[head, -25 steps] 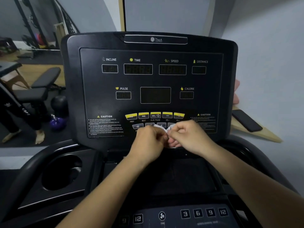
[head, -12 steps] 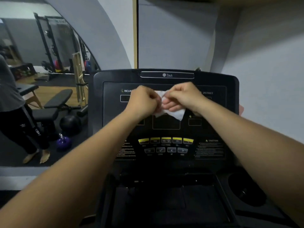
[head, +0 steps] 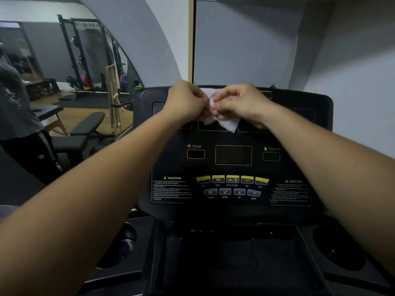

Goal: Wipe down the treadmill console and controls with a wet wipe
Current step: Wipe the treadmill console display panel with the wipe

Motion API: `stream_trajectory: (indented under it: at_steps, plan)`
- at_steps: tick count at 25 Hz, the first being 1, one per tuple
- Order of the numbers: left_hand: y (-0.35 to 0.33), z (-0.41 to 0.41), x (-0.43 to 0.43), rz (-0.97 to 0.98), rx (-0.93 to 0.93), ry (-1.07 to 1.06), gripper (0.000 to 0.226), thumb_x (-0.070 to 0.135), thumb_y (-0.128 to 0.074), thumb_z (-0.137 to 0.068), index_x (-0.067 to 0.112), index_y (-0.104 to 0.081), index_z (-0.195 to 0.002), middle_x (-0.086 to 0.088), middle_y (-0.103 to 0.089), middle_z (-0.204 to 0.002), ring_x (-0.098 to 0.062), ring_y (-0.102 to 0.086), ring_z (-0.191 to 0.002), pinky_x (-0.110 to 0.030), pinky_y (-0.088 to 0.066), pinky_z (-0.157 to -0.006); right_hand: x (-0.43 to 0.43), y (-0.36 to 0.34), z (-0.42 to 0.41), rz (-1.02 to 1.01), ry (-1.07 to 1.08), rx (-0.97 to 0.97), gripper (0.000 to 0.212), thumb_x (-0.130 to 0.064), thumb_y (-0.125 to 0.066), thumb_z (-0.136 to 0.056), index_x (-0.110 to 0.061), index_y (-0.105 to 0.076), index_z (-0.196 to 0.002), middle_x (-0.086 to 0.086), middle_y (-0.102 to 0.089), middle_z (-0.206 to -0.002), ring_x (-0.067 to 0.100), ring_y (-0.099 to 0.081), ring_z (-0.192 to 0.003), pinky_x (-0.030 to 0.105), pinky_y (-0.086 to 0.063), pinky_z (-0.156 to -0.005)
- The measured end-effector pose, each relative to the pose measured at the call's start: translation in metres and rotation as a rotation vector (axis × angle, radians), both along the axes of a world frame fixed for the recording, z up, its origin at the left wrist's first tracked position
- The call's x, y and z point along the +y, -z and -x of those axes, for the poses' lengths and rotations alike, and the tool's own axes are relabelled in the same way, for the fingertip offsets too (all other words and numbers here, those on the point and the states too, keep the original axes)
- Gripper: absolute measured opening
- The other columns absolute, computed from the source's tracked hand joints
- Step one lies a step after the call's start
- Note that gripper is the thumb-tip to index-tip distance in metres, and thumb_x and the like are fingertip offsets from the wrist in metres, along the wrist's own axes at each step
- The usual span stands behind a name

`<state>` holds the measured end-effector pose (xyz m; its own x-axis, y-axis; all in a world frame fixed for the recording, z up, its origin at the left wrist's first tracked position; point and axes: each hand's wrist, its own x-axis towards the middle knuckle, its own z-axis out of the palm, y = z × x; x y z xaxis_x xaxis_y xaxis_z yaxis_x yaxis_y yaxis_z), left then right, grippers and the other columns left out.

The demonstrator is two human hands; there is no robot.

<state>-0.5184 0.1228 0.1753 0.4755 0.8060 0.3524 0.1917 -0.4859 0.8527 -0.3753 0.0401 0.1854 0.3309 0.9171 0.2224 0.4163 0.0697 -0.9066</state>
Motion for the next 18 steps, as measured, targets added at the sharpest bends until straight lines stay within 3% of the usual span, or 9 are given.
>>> stream_trajectory:
  at_steps: [5, 9, 12, 14, 16, 18]
  plan:
    - [0.075, 0.026, -0.030, 0.051, 0.068, 0.042, 0.017, 0.006, -0.063, -0.089, 0.004, -0.073, -0.075, -0.013, -0.074, -0.068, -0.021, -0.074, -0.061, -0.028, -0.059, -0.059, -0.033, 0.059, 0.019, 0.086, -0.033, 0.028, 0.015, 0.005, -0.066, -0.087, 0.007, -0.065, -0.102, 0.022, -0.073, -0.089, 0.018, -0.074, -0.075, 0.027, -0.060, -0.072]
    - [0.123, 0.043, -0.049, 0.281, 0.019, 0.105, 0.019, 0.004, -0.065, -0.090, 0.005, -0.073, -0.073, -0.021, -0.073, -0.075, -0.031, -0.074, -0.071, -0.045, -0.062, -0.072, -0.057, 0.106, 0.035, 0.210, -0.044, 0.075, 0.004, 0.003, -0.064, -0.089, 0.001, -0.067, -0.092, 0.019, -0.074, -0.084, 0.023, -0.075, -0.079, 0.033, -0.060, -0.077]
    - [0.151, 0.056, -0.064, 0.385, 0.051, 0.147, 0.016, 0.003, -0.064, -0.090, 0.001, -0.072, -0.077, -0.026, -0.072, -0.082, -0.031, -0.072, -0.074, -0.046, -0.061, -0.076, -0.074, 0.137, 0.043, 0.302, -0.050, 0.088, 0.008, -0.001, -0.064, -0.090, 0.005, -0.067, -0.095, 0.018, -0.075, -0.084, 0.025, -0.075, -0.083, 0.038, -0.060, -0.081]
    - [0.171, 0.063, -0.075, 0.325, 0.102, 0.147, 0.015, 0.010, -0.067, -0.088, 0.013, -0.073, -0.074, -0.018, -0.075, -0.081, -0.027, -0.073, -0.075, -0.041, -0.061, -0.078, -0.082, 0.150, 0.047, 0.358, -0.088, 0.080, 0.011, -0.005, -0.065, -0.090, 0.004, -0.068, -0.097, 0.014, -0.076, -0.085, 0.023, -0.075, -0.084, 0.037, -0.060, -0.081]
    - [0.184, 0.068, -0.082, 0.201, 0.212, 0.096, 0.011, 0.017, -0.071, -0.082, 0.023, -0.071, -0.073, -0.003, -0.075, -0.076, -0.012, -0.070, -0.071, -0.026, -0.057, -0.076, -0.088, 0.159, 0.049, 0.407, -0.130, 0.094, 0.010, -0.008, -0.065, -0.091, -0.001, -0.069, -0.099, 0.011, -0.077, -0.087, 0.021, -0.075, -0.086, 0.037, -0.060, -0.083]
    - [0.190, 0.072, -0.091, 0.152, 0.258, 0.075, 0.007, 0.017, -0.072, -0.083, 0.024, -0.072, -0.081, 0.004, -0.074, -0.077, -0.003, -0.065, -0.068, -0.016, -0.051, -0.071, -0.092, 0.164, 0.050, 0.428, -0.147, 0.111, 0.010, -0.008, -0.064, -0.092, -0.004, -0.070, -0.099, 0.009, -0.077, -0.088, 0.020, -0.075, -0.088, 0.037, -0.059, -0.086]
